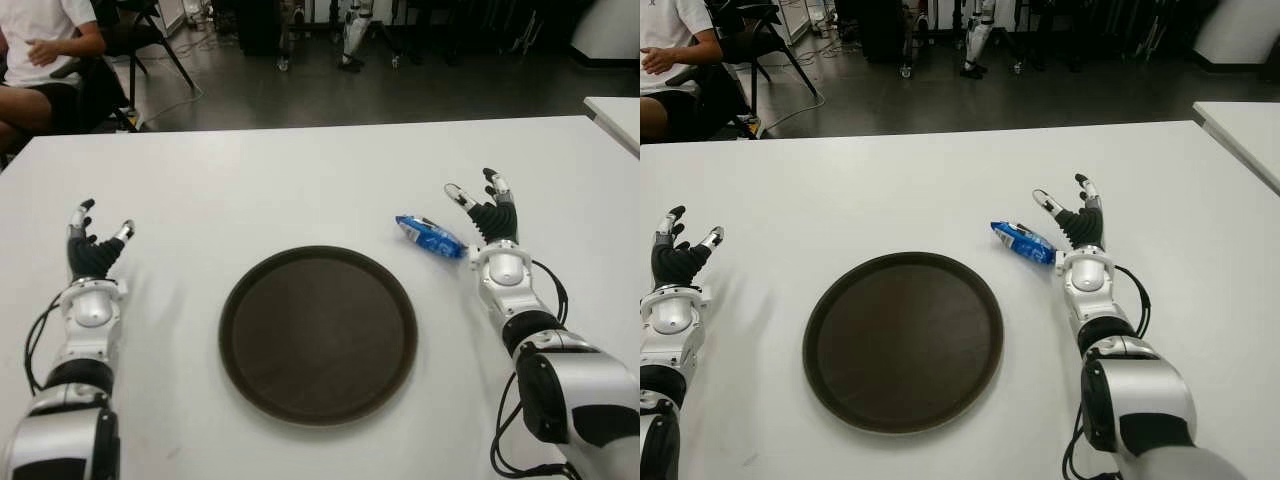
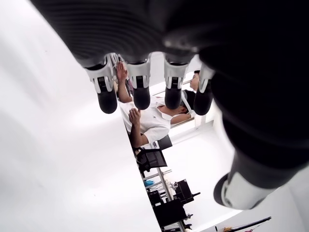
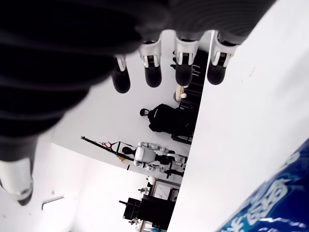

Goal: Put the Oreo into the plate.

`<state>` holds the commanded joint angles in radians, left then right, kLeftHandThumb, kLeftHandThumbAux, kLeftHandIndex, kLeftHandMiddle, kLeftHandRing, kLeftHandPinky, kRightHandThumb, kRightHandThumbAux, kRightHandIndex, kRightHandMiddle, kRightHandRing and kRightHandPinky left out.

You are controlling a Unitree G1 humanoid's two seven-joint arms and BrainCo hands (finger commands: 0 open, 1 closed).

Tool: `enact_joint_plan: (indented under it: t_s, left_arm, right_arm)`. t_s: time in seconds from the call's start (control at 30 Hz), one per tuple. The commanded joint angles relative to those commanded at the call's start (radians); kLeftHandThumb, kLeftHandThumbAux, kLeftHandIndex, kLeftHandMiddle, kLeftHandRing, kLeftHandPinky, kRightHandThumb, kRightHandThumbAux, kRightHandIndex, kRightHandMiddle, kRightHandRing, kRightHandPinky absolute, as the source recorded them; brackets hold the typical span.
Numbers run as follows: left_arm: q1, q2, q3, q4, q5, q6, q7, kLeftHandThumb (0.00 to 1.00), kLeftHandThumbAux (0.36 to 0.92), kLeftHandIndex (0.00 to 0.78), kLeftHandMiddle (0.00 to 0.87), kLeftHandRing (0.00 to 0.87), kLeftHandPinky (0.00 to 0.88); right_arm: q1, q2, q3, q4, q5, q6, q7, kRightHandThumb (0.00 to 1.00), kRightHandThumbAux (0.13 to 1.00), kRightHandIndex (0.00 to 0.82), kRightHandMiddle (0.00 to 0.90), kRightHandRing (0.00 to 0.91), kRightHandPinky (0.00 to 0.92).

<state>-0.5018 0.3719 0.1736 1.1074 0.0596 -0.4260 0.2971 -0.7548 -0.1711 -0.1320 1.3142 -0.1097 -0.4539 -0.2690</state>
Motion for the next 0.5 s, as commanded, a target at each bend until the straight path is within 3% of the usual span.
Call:
enact_joint_plan:
  t_s: [0.33,0.5]
  left_arm:
    - [-0.001,-0.002,0.007,0.001,-0.006,-0.001,-0.007,0.000,0.726,0.000,0.000,0.000,0.000]
    - [-0.001,0.001,0.003,0.002,0.000,-0.003,-0.008,0.000,0.707,0.000,0.000,0.000,0.000]
  right_arm:
    - [0.000,0.002,-0.012,0.000,0.008,-0.003,0.012,0.000,0.529,0.035,0.001,0.000,0.000]
    - [0.002,0.002,-0.009,-0.001,0.002,-0.007,0.009,0.000,0.541,0.038,0.005,0.000,0.000]
